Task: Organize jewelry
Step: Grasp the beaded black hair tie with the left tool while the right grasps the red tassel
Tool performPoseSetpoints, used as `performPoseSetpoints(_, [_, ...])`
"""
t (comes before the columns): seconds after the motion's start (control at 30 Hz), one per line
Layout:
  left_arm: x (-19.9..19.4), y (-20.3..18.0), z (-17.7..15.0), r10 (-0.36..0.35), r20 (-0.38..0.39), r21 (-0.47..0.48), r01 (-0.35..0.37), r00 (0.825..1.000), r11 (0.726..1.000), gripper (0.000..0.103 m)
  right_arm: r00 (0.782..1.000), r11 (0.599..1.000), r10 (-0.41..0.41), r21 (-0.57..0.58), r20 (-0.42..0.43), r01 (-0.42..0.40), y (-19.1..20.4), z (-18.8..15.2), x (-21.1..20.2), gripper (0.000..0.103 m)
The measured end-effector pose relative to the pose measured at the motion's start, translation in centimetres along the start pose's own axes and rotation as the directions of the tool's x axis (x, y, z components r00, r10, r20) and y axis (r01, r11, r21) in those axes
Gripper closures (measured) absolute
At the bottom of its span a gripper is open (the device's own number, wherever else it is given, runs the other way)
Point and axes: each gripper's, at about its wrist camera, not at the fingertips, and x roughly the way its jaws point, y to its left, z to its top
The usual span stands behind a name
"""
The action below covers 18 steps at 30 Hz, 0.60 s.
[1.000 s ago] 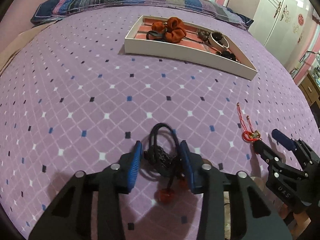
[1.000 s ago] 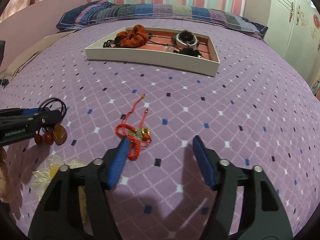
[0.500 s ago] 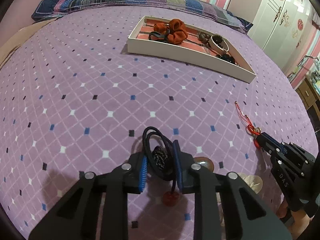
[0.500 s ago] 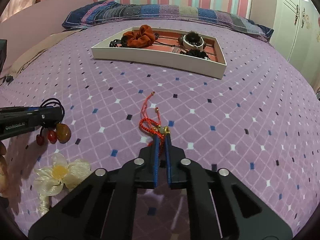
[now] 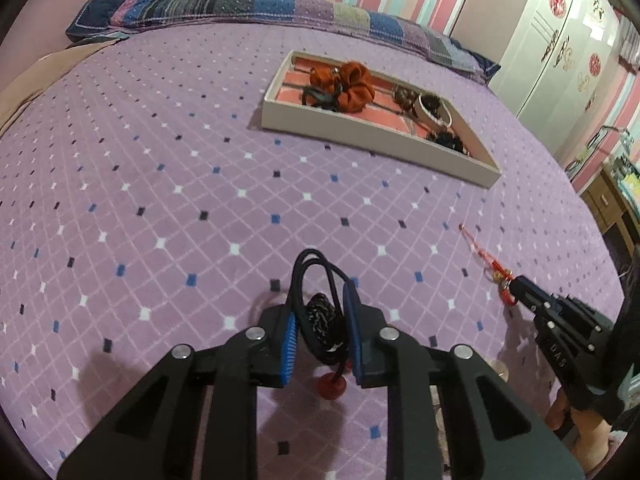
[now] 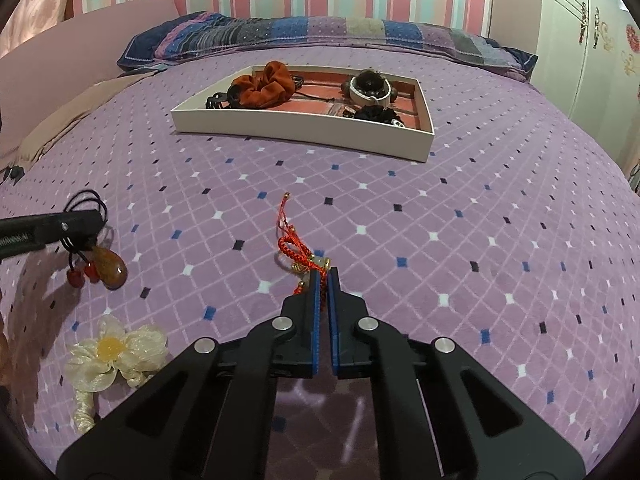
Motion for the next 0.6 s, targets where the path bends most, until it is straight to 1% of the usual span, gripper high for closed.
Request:
performPoseSetpoints(0.1, [-0.5, 0.7, 0.4, -0.022, 0.008, -0.024, 0.022, 1.0, 0.999, 0.081, 1.0, 1.0, 0.002, 0.003, 0.0, -0.002, -0.1, 0.0, 0.0, 0.098])
performPoseSetpoints(0.2, [-0.4, 1.2, 0.6, -0.008, 0.008, -0.032, 0.008, 1.0, 0.999, 0.081, 1.0, 1.0, 0.006, 0.006, -0.003, -0.006, -0.2, 0.0, 0.2, 0.098])
performPoseSetpoints(0.5, [1.1, 3.3, 0.4, -0.002, -0.044, -0.082, -0.001, 0.999, 0.997, 0.08, 1.0, 1.0, 0.011, 0.006, -0.016, -0.011, -0.2, -0.1, 0.5, 0.098])
performPoseSetpoints(0.6, [1.6, 4.0, 0.5, -0.022, -0.065, -0.109, 0.015, 0.998, 0.994, 0.078, 1.0, 1.0, 0.013, 0.007, -0.016, -0.013, -0.2, 0.0, 0.5, 0.098])
